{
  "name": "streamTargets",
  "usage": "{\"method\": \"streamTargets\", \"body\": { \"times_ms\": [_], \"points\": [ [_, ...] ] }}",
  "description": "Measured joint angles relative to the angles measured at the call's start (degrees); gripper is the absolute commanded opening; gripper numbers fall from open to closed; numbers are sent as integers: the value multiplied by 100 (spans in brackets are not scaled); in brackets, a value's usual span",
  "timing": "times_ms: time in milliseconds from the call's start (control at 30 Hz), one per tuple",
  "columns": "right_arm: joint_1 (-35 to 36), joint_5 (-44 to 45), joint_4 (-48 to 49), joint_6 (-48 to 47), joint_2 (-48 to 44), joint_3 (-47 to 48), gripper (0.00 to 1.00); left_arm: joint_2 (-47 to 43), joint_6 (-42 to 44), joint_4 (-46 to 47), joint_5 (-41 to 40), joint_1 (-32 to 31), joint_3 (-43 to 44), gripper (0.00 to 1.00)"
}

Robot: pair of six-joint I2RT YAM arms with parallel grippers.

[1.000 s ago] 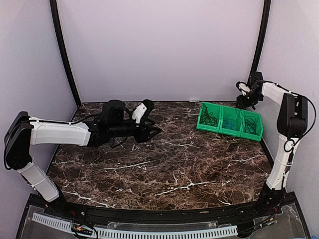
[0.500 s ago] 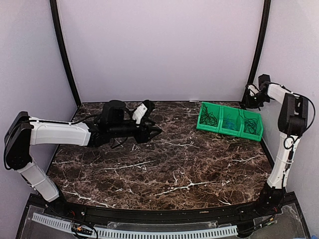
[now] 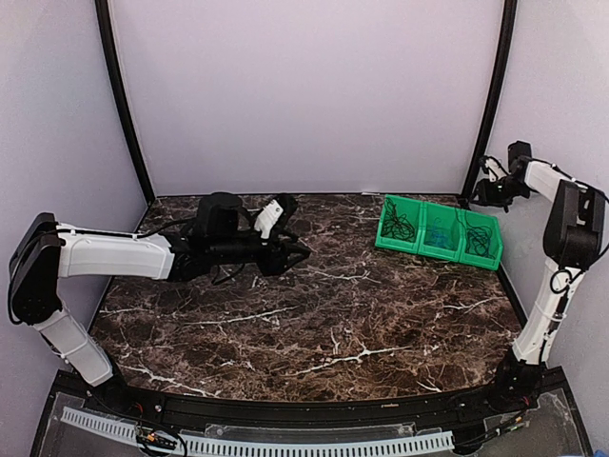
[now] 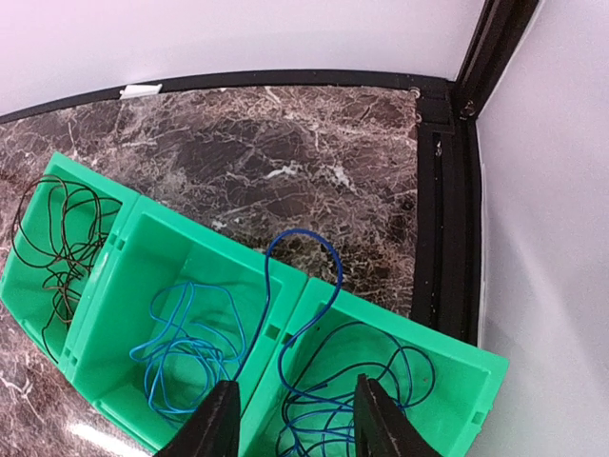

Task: Untangle the cables

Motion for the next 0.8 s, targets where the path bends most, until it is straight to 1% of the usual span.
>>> {"method": "streamTargets", "body": {
  "times_ms": [133,267,333,400,500,667,800],
  "points": [
    [-13,-175,4,39,105,131,46,9,0,-2,39,-7,11,54],
    [-17,-280,-2,105,562,527,45,37,0,-15,57,-7,22,54],
    [-17,-295,-24,142,791,680,38,50,2,-17,57,-9,22,54],
    [-17,-319,-70,162,1008,828,27,61,2,-20,57,-9,22,54],
    [-17,-407,-166,181,1158,863,0,74,2,-28,57,-9,26,54],
    [-22,-514,-157,133,1062,776,0,127,2,-57,59,-24,33,54],
    [-35,-356,-125,-20,538,203,0,186,2,-118,76,-35,52,55]
  ]
}}
